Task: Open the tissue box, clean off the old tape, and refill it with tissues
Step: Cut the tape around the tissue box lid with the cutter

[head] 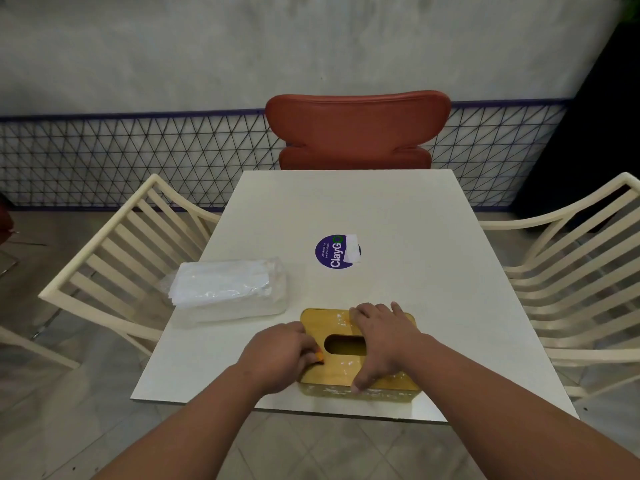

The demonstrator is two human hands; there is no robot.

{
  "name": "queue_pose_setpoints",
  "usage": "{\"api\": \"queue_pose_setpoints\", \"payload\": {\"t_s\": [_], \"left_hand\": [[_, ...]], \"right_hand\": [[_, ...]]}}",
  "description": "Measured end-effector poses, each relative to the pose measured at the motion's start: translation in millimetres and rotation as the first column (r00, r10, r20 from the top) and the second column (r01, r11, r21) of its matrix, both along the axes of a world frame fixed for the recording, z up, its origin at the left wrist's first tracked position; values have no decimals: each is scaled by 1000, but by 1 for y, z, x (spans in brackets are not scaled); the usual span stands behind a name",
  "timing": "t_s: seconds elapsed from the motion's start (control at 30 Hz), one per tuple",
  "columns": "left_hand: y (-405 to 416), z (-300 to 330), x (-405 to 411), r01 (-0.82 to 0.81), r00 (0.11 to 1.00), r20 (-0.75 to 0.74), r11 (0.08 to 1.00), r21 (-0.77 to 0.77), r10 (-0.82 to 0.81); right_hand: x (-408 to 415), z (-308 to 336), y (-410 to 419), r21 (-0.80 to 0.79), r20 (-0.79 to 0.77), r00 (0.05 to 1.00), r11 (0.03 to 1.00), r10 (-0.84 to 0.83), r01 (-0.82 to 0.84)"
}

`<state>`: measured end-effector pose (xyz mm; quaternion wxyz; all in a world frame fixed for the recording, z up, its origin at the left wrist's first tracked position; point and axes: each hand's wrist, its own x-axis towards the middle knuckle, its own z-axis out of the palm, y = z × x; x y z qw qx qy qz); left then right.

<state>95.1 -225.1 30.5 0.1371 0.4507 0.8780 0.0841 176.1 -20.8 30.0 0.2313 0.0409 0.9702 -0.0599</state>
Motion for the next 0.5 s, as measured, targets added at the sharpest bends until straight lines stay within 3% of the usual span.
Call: {"api": "queue_pose_setpoints", "payload": {"t_s": [0.17, 0.33, 0.5], "left_hand": [[-11, 2, 3, 106, 993, 63, 993, -47, -103], [-3, 6, -4, 57, 998, -34, 997, -45, -58], [1, 6, 6, 181, 983, 54, 979, -97, -177]], "right_hand": [[-1, -1, 0, 9, -10, 1000, 1000, 2, -2], [-1, -1, 0, 5, -5, 1000, 1000, 1, -1], [-2, -1, -1, 9, -14, 1000, 1000, 5, -5]]}}
